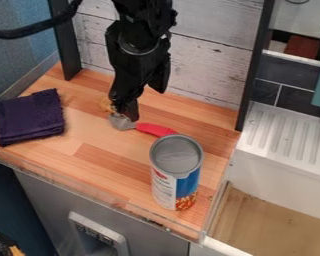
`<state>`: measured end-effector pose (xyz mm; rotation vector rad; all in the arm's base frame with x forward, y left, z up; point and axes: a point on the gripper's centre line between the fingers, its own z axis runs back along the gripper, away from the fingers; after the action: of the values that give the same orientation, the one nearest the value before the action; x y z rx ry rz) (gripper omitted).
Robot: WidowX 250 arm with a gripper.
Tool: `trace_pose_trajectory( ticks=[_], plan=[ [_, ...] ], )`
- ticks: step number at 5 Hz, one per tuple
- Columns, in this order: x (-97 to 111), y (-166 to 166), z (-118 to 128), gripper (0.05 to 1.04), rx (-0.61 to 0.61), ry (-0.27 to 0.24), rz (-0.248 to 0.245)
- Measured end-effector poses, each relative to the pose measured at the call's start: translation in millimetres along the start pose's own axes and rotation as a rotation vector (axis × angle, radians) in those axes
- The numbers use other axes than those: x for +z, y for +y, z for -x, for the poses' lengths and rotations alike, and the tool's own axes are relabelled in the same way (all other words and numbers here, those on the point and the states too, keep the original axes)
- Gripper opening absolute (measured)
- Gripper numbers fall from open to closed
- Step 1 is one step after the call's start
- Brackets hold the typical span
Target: Move the purple napkin next to the can
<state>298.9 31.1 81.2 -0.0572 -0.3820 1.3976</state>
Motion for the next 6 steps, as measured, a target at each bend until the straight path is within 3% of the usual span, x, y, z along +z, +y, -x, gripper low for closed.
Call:
trace_pose_trajectory(
  ticks=[1, 2, 4, 6],
  plan=[
    [-7, 5, 3, 1.001, -0.002, 0.010, -0.031],
    [-8, 11, -18, 1.001, 0.060, 0.013, -0.052],
    [-14, 23, -83, 1.001, 0.205, -0.043, -0.081],
    [-52, 41, -142, 1.001, 0.309, -0.120, -0.170]
  ],
)
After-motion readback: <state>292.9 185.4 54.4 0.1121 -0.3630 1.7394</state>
